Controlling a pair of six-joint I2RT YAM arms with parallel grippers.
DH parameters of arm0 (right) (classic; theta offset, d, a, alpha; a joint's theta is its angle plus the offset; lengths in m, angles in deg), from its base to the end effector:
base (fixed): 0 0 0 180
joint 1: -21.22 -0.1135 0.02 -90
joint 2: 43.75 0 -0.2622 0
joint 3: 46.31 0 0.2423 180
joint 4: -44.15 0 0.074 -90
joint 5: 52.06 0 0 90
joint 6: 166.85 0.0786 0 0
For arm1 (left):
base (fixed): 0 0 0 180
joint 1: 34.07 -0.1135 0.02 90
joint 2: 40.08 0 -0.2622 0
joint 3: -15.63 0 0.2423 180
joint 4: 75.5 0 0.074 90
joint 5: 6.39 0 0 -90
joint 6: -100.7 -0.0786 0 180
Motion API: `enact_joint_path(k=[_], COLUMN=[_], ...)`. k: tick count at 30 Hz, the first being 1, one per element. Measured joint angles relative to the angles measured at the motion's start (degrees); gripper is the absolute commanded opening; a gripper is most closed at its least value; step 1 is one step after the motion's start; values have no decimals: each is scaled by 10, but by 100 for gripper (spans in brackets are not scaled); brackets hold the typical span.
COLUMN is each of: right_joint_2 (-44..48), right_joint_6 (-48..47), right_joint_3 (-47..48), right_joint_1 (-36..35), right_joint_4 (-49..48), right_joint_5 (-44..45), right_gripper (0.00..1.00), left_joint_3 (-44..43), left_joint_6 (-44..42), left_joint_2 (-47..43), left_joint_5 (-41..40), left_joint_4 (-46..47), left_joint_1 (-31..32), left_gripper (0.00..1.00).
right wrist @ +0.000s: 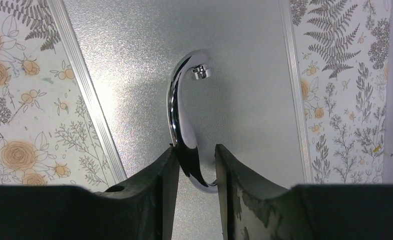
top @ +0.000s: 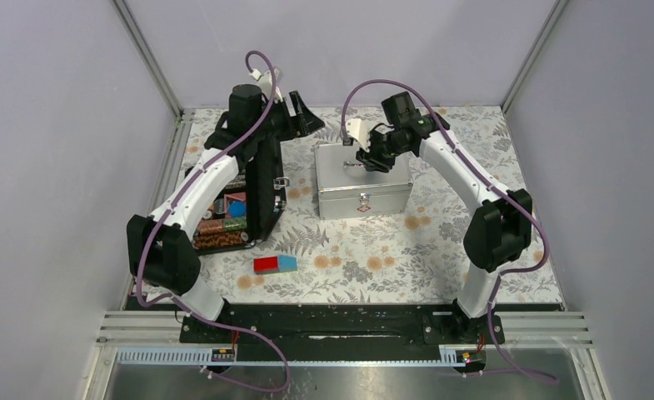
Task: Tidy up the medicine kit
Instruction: Adjust the medicine box at the center of the board.
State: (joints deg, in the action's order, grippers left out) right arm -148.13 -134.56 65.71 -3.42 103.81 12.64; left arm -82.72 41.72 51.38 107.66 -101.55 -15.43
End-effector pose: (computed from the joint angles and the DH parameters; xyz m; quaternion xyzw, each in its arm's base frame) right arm 0.3628 0.2034 0.2854 -0.6611 0.6475 0.1082 0.3633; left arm 0.3735 -0.1598 0.3568 0.0341 0.8054 -0.3921 0.4432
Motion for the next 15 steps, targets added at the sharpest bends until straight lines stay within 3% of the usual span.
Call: enact_joint_path(k=[8, 9, 12, 15], right_joint_2=[-19, -20, -24, -28], right_joint_6=[21, 21, 24, 31], right_joint_3=[13, 15, 18, 23], right_joint_1=[-1, -1, -1, -1], right_joint_4=[-23, -28, -32, -34], right_joint_5=[-2, -3, -9, -11], right_gripper=[28, 26, 2, 0], left_joint_3=[16, 17, 20, 21], left_joint_6=[10, 10, 10, 12], left_joint_2=[0, 0, 0, 0], left_joint_5=[0, 1, 1, 1], left_joint_4=[10, 11, 12, 11], left_joint_1=[0, 0, 0, 0], left_gripper=[71, 71, 71, 70])
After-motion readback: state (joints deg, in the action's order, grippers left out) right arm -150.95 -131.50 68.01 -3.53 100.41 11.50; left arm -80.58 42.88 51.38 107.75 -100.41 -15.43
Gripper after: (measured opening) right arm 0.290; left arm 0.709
